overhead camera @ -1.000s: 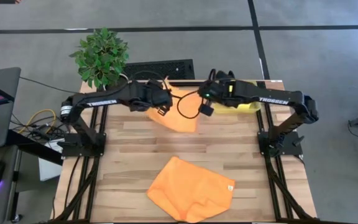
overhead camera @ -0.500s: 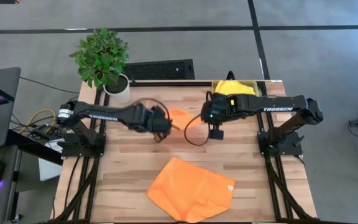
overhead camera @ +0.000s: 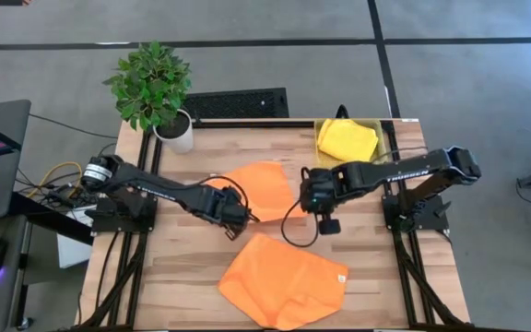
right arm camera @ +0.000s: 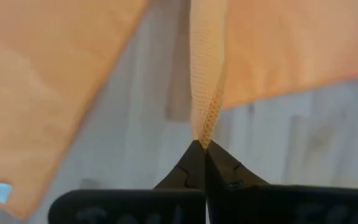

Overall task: Fold microfiber towels
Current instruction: Fold the top orange microfiber towel

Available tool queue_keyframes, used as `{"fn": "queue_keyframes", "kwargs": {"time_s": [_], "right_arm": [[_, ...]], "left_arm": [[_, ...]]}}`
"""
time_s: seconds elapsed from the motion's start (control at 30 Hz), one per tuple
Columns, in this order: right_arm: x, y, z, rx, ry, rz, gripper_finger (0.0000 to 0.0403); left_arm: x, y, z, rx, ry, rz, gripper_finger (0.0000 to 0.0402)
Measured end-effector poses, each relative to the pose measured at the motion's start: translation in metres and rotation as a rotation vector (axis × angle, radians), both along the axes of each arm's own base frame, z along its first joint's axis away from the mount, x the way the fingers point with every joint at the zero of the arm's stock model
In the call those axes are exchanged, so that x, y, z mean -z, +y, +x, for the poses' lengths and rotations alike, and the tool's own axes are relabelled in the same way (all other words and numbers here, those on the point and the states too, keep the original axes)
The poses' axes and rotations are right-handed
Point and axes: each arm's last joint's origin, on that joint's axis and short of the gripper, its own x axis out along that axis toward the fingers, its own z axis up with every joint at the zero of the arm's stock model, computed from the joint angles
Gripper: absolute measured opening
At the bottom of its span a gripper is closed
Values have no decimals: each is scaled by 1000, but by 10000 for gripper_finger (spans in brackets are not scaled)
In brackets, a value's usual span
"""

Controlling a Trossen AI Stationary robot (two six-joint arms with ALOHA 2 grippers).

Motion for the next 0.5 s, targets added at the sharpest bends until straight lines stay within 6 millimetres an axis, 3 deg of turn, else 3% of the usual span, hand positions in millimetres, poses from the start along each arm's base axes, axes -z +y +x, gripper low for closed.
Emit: {"fn": "queue_keyframes", "kwargs": {"time_s": [0.23,0.5], "right_arm": [[21,14,-6,-53,16,8,8],[35,24,-9,-112,16,71,8]], "left_arm": [[28,-15,-5,-4,-44,-102,0],[43,-28,-15,40,-34,-109,0]]}}
